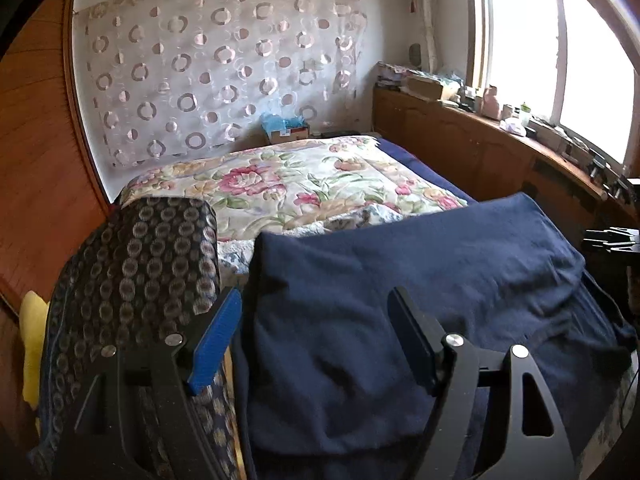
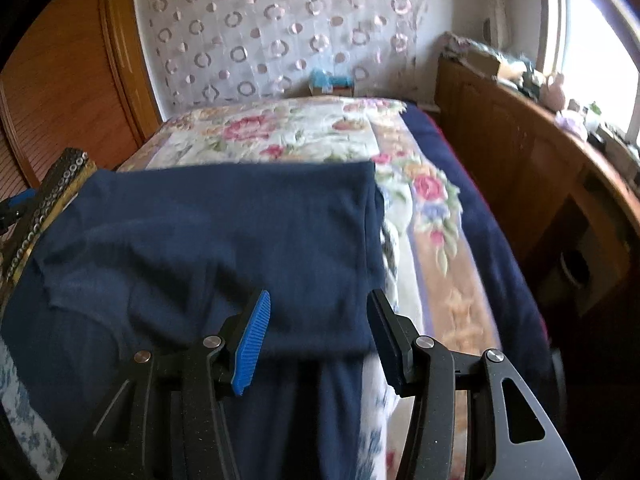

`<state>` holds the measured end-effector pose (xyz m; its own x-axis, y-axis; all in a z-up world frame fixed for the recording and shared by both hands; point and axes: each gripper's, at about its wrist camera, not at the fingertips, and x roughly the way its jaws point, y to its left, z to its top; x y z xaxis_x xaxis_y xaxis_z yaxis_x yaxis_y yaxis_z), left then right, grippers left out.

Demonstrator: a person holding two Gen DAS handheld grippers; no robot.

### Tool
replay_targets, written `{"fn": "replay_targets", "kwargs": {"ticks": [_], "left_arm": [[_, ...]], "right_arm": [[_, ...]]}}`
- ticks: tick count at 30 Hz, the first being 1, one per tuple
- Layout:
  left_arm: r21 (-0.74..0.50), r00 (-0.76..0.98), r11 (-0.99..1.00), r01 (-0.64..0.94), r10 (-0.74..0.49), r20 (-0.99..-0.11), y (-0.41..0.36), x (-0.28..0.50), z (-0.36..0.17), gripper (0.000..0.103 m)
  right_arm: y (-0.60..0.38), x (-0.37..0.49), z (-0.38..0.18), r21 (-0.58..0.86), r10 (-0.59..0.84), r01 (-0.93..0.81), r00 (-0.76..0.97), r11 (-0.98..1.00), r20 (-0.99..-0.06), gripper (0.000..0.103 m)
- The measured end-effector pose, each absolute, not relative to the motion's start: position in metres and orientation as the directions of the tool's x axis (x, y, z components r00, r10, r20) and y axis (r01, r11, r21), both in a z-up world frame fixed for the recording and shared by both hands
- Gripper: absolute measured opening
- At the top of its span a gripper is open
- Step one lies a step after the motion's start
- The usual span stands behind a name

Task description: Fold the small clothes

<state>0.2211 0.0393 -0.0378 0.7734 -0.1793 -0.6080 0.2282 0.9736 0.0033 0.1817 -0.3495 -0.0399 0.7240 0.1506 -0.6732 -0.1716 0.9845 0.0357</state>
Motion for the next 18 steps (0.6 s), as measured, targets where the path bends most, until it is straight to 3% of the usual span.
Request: {"fn": "replay_targets", "kwargs": {"ticks": [7,18], "left_arm": [[-0.033,0.709,0.958,0.284,-0.233,-0.666,0.035,0.198,-0.067,0.076],[-0.028,0.667,0.976,0.217,-0.17,-0.725,0.035,0.182,-0.097,0.076]], "right_arm": [[-0.351,0.179,-0.044,0.084,0.209,-0.218,0.653,0.972,-0.728,0.052],[-0.373,0.207,-0.041,0.091,0.158,-0.133,0.682,0.987,-0.714,0.052]]}}
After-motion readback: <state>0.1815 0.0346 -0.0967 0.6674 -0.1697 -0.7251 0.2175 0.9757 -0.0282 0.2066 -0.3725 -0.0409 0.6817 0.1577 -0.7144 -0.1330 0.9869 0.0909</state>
